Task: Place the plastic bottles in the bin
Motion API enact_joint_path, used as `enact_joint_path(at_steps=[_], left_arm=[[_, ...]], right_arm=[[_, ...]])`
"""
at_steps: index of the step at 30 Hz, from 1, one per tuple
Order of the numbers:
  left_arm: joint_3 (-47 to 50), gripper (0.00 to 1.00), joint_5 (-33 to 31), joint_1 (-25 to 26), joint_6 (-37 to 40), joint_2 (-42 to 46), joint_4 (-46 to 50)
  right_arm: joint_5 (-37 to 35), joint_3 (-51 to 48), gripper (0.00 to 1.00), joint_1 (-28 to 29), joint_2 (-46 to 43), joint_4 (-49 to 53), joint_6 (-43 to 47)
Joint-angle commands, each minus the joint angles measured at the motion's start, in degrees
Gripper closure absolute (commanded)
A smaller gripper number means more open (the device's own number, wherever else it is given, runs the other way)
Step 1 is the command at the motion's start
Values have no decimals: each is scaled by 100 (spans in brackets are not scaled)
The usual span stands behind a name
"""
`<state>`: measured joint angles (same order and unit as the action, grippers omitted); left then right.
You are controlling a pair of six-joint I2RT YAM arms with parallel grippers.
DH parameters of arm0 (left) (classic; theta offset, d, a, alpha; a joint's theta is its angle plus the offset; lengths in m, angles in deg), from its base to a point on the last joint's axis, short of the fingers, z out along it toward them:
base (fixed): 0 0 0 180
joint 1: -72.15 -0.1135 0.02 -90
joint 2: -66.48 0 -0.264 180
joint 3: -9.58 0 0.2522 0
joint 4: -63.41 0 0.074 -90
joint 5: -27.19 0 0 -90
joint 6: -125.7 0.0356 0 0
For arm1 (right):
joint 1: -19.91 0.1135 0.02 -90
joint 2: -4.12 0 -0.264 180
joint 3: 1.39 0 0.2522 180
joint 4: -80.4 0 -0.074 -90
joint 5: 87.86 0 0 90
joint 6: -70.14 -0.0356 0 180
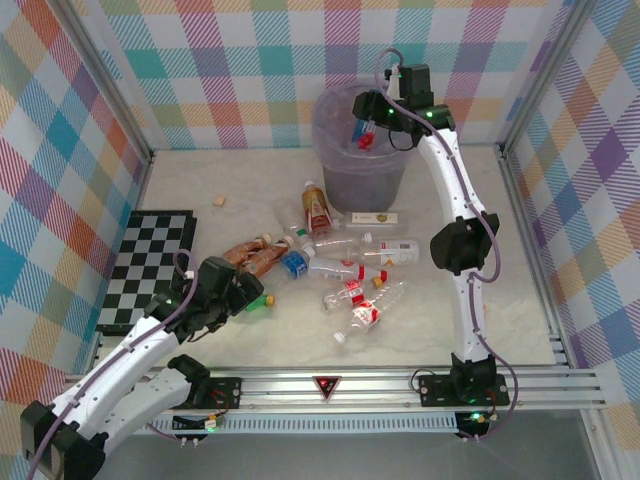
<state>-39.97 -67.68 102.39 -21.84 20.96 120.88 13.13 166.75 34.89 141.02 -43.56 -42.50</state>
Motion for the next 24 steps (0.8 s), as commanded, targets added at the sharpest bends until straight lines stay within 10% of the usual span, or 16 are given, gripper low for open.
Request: enact_joint_path(at_steps=[1,14,24], left_arm=[[140,0,-13,-49,-293,-105,-92],[373,0,-112,-48,-899,-694,-1004],[921,3,-404,-47,-1967,-839,-1935]], right_arm=[[-26,13,26,13,-156,55,249],[211,-104,4,12,-1459,556,558],[803,-2058,3,-5,-3052,1048,909]])
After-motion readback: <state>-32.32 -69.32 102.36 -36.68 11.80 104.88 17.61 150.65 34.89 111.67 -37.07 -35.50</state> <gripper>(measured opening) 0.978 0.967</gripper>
